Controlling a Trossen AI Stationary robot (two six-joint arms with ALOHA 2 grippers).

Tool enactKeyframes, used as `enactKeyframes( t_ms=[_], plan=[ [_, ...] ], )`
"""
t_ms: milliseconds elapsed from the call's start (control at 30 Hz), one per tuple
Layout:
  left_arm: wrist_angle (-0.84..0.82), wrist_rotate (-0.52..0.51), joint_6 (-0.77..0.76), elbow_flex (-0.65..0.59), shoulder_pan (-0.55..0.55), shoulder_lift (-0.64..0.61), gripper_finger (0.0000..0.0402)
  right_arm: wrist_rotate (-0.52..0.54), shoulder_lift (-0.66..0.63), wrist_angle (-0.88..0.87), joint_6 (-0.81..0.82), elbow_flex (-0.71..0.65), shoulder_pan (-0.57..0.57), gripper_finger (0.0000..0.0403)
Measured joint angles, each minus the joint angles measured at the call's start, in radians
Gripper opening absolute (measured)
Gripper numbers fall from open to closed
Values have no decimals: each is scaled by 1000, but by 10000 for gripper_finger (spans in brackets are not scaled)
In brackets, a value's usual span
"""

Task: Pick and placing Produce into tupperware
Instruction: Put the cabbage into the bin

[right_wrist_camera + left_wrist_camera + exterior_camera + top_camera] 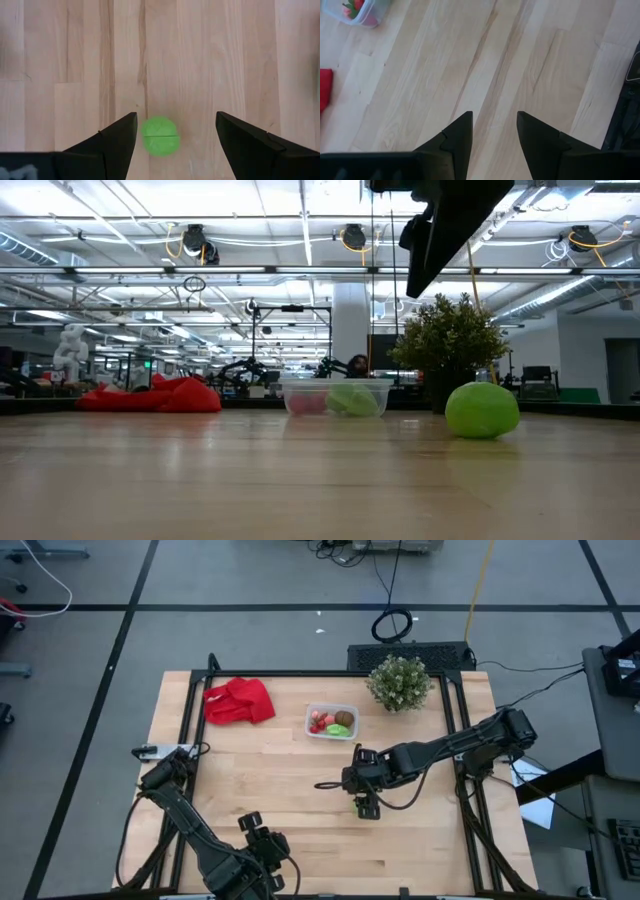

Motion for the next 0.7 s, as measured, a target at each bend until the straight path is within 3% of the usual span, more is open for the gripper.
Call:
enactKeyframes(
  t_ms=[700],
  plan=[
    [0, 0, 15, 0, 0, 0, 159, -2, 0, -109, 57, 0, -10, 263]
  ],
)
